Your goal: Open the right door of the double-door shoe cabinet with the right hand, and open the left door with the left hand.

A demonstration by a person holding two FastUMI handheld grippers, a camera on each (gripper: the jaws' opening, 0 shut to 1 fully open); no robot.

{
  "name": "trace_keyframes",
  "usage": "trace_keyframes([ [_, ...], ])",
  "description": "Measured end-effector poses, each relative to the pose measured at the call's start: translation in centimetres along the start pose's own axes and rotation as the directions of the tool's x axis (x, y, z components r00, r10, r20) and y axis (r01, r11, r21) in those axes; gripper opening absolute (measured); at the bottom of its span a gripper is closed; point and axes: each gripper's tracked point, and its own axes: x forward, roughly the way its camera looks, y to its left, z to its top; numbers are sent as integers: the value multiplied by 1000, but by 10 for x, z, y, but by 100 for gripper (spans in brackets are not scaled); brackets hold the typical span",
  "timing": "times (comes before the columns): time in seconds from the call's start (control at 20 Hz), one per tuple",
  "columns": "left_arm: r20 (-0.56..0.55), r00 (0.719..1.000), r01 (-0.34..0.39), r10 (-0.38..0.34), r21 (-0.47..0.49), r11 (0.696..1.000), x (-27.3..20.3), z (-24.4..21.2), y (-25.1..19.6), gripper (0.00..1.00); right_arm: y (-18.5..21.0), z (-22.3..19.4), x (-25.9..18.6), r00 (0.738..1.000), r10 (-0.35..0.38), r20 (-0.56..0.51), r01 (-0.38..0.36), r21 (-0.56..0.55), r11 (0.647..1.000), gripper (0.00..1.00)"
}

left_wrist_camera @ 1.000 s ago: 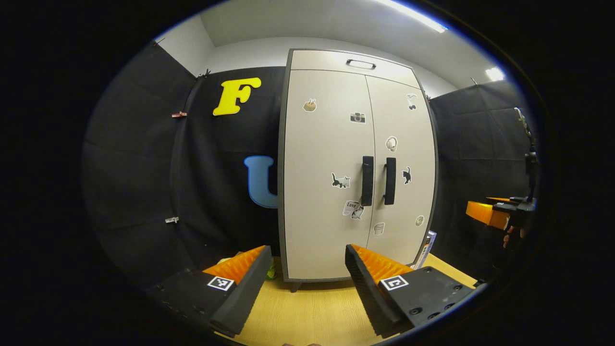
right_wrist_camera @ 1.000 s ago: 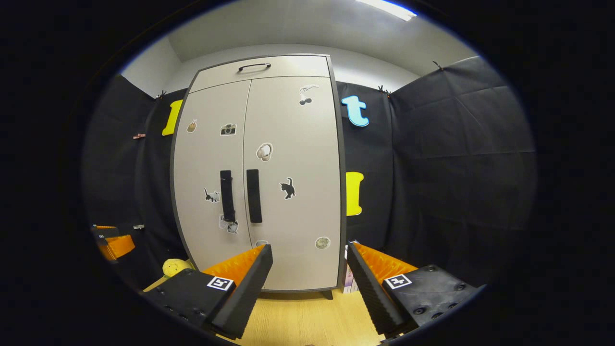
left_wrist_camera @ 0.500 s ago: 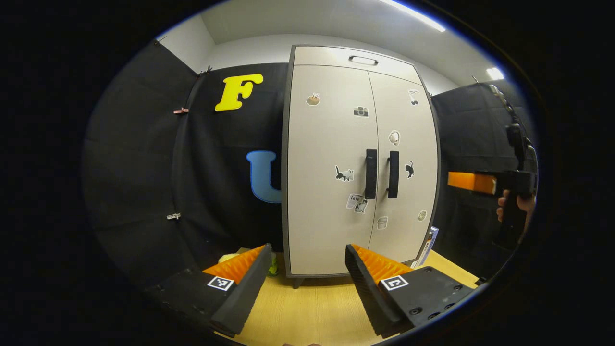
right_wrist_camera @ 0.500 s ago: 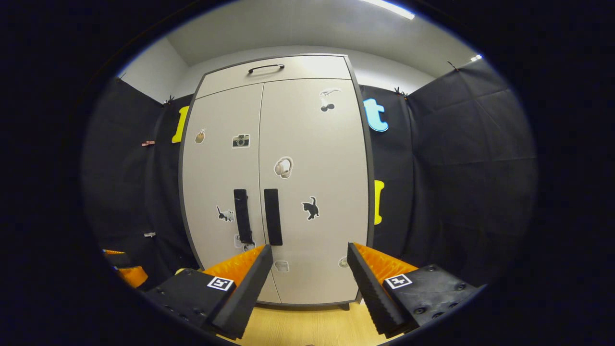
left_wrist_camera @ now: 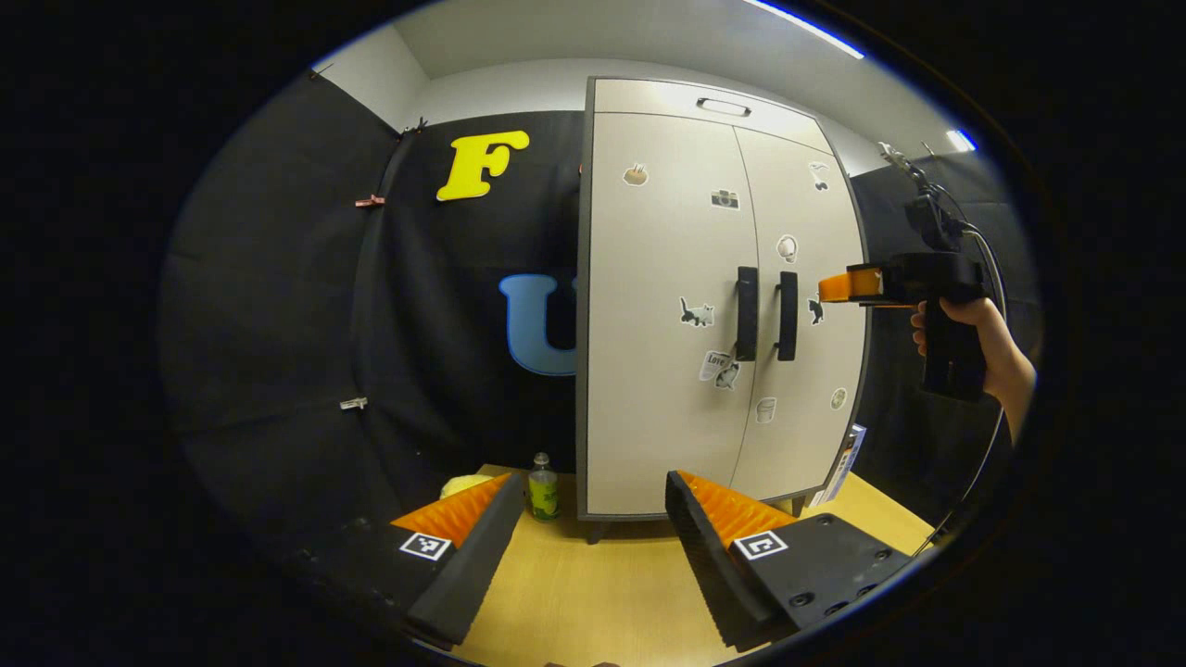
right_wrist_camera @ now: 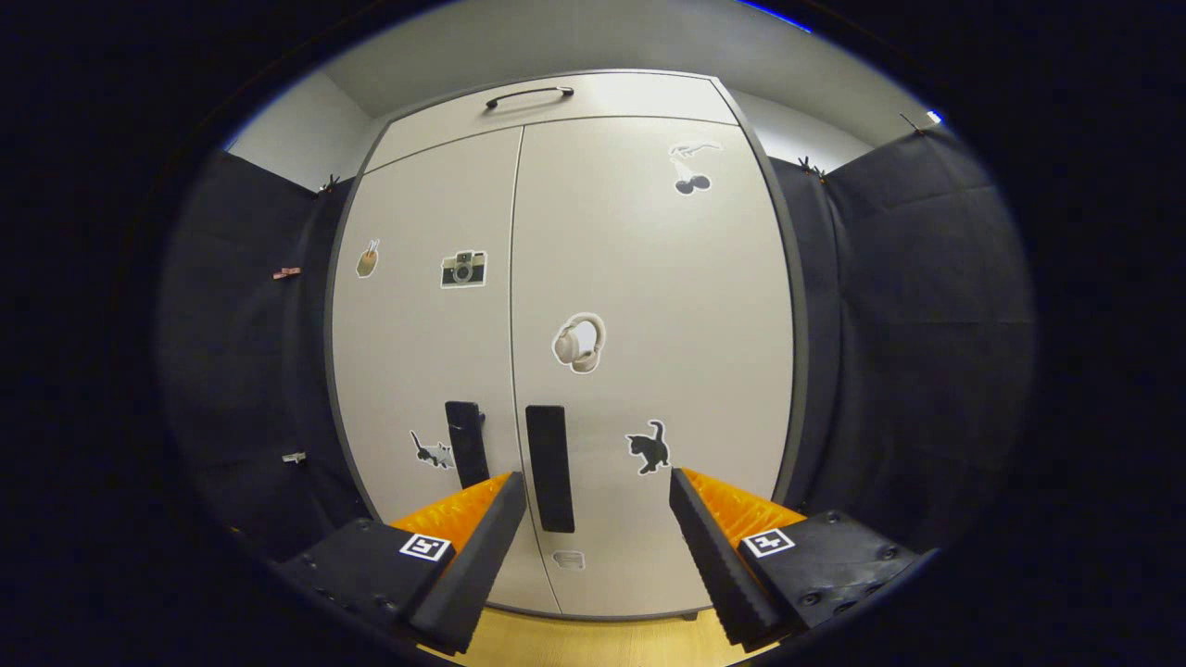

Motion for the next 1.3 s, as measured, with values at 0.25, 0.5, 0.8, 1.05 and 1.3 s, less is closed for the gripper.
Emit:
trace_keyframes([
  [0.25, -8, 999, -35, 35, -18, 999, -1, -14, 20, 95, 12, -12, 43, 999, 5, -41, -5, -13, 1000, 98],
  [0.5, -47, 998, -47, 46, -18, 999, 3, -32, 28, 95, 27, -22, 71, 998, 2, -56, -2, -5, 1000, 96],
  [0.8, -35, 998, -45, 45, -8, 999, 10, -28, 33, 95, 31, -26, 86, 997, -42, -62, 42, 1, 999, 45],
  [1.05, -29, 999, -40, 39, -24, 999, 8, -27, 36, 95, 33, -28, 87, 996, -43, -77, 44, 10, 999, 35],
  [1.3, -27, 999, -22, 22, -17, 1000, 1, -26, 34, 95, 35, -29, 84, 996, 11, -88, -8, 29, 1000, 17],
])
